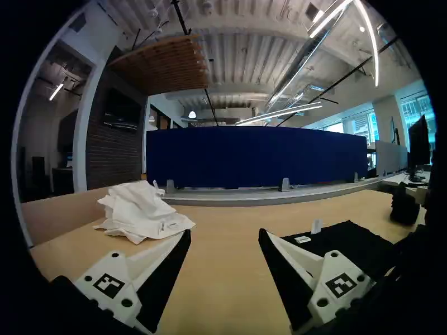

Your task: Fold towel

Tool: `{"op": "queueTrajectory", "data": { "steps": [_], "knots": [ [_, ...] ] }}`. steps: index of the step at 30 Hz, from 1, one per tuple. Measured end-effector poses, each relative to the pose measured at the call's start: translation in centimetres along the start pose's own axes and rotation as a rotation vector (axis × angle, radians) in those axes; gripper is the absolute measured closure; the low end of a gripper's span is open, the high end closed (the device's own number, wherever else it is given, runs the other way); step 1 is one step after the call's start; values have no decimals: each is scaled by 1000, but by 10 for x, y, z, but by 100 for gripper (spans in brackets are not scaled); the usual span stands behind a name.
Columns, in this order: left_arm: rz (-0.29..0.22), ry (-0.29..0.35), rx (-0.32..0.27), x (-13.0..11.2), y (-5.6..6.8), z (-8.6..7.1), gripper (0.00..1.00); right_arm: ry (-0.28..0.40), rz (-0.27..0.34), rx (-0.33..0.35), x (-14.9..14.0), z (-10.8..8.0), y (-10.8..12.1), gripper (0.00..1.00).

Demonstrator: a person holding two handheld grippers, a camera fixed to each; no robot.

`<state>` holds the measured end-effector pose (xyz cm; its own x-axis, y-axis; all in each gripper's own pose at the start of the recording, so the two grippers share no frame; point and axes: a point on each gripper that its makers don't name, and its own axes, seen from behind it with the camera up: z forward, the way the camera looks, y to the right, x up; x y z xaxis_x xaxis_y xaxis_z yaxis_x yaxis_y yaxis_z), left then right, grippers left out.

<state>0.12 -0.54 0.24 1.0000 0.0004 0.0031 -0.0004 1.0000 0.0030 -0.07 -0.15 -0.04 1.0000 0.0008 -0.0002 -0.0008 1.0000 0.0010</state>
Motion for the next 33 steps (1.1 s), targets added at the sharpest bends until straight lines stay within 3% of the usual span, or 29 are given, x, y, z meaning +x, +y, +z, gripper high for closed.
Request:
{"op": "queueTrajectory", "data": {
  "steps": [5, 17, 23, 29, 33],
  "knots": [
    [10, -13, 1, 7, -2, 2, 11, 14, 6, 3, 11, -3, -5, 0],
    [6, 1, -21, 95, 5, 2, 11, 1, -48, -9, 79, -11, -17, 0],
    [-15, -25, -47, 139, 15, -3, 10, -10, -58, -17, 128, -17, -25, 0],
    [6, -58, -87, 171, 27, -9, 11, -20, -57, -20, 167, -21, -31, 0],
    [22, -76, -105, 185, 29, -10, 10, -36, -59, -9, 178, -21, -35, 0]
  ]
}}
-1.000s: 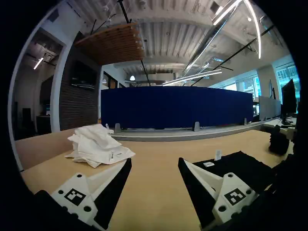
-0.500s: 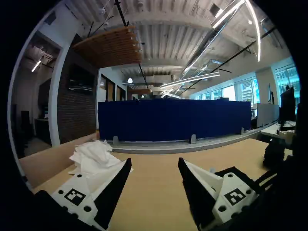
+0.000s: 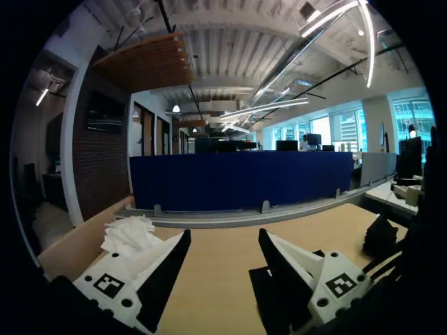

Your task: Fold towel

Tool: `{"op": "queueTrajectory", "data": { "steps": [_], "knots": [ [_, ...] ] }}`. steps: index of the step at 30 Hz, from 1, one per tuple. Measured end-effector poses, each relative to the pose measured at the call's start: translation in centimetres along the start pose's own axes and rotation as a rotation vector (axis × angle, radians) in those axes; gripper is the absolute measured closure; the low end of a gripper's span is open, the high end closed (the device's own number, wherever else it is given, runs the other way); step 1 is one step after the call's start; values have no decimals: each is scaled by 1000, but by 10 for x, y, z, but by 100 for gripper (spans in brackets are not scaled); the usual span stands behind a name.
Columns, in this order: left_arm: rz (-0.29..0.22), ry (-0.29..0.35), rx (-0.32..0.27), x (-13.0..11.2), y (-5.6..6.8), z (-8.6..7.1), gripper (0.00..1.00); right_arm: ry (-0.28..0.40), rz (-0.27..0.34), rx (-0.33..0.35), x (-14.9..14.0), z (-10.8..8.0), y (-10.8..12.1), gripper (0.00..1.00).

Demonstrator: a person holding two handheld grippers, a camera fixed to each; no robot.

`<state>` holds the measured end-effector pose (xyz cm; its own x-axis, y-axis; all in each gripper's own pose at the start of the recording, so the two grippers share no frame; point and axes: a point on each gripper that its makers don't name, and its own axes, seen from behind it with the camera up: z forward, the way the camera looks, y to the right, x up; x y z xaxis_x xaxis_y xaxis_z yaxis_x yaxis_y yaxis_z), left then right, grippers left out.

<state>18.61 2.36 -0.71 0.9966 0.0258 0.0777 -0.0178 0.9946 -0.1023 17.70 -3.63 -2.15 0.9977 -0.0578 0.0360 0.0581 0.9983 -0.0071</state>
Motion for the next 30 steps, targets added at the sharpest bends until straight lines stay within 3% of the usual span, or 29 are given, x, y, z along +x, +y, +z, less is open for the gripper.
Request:
{"op": "queueTrajectory", "data": {
  "steps": [5, 11, 21, 30],
  "knots": [
    [25, -30, -31, 6, 1, 0, 11, -33, -21, 35, 2, 0, -9, 0],
    [73, -87, -106, -2, 9, -1, 10, -89, -86, 135, -2, -1, -31, 0],
    [135, -195, -279, -23, 41, -7, 11, -231, -204, 335, -16, -5, -68, 0],
    [140, -244, -306, -40, 49, -9, 11, -269, -238, 415, -27, -5, -83, 0]
  ]
}}
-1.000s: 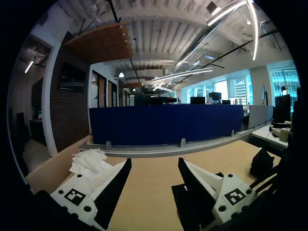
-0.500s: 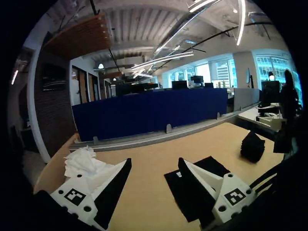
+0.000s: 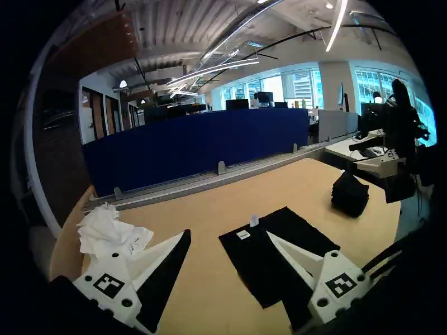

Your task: Fold towel

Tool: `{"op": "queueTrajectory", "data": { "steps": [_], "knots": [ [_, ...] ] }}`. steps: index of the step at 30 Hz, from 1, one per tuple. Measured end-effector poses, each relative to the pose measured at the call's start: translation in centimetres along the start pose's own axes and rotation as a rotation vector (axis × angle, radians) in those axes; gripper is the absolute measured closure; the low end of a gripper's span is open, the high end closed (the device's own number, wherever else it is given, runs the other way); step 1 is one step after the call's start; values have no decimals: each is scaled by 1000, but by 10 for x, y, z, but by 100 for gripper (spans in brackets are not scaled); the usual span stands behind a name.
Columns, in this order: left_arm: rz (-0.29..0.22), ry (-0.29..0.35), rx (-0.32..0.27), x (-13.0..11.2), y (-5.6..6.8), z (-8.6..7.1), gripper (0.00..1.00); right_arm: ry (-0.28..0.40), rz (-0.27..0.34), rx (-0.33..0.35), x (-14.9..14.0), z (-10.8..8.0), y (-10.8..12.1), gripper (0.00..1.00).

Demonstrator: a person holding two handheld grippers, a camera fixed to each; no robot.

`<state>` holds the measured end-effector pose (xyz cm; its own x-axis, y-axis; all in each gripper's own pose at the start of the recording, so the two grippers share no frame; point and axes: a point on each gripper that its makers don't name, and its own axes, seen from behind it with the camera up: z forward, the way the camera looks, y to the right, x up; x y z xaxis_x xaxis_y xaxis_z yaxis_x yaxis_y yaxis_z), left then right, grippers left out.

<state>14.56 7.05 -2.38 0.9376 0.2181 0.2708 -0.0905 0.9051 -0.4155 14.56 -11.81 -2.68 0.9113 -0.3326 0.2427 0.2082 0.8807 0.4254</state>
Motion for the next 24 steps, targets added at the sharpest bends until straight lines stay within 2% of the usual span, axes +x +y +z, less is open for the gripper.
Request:
{"op": "queueTrajectory", "data": {
  "steps": [11, 17, 24],
  "knots": [
    [15, -52, -17, -37, 15, 14, 10, -48, 7, 39, -36, 11, -10, 0],
    [19, -92, -42, -63, 30, 22, 10, -78, 15, 55, -66, 17, -17, 0],
    [32, -148, -66, -94, 45, 30, 11, -129, -4, 82, -105, 23, -30, 0]
  ]
}}
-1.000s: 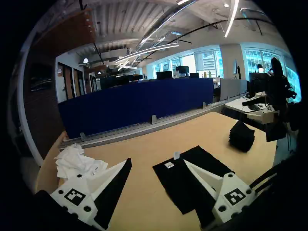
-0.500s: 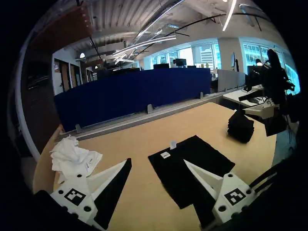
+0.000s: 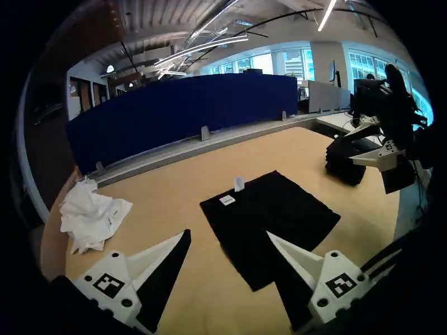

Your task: Fold towel

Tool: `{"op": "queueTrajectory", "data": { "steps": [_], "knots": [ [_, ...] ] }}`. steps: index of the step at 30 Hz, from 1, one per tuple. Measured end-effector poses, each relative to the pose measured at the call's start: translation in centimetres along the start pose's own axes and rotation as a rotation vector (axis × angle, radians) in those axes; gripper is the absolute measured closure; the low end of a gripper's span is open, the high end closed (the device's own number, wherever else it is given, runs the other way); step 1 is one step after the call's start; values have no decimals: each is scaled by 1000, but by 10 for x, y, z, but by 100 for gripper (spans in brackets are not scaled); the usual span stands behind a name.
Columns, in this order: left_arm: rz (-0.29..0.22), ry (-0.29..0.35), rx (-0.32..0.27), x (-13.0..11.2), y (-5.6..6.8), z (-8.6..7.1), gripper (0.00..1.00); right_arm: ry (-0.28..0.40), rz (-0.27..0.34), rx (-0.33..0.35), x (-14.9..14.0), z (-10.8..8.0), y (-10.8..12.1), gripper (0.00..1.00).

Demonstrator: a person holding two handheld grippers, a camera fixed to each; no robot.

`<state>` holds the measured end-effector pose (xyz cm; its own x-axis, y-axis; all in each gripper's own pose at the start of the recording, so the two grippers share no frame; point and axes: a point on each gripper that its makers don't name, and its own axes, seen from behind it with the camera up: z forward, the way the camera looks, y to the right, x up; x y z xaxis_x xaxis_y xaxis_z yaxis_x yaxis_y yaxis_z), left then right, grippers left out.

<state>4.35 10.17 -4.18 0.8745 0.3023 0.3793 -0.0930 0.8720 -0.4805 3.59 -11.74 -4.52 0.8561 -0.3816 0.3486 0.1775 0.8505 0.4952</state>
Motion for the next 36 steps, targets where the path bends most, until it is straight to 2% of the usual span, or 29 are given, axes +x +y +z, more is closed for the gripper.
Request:
{"op": "queueTrajectory", "data": {
  "steps": [12, 23, 36],
  "knots": [
    [23, -122, -61, -58, 27, 24, 10, -100, -3, 44, -55, 19, -16, 0],
    [13, -213, -95, -97, 35, 34, 11, -180, 3, 72, -96, 26, -25, 0],
    [5, -312, -144, -132, 46, 46, 10, -285, 14, 118, -144, 23, -39, 0]
  ]
}}
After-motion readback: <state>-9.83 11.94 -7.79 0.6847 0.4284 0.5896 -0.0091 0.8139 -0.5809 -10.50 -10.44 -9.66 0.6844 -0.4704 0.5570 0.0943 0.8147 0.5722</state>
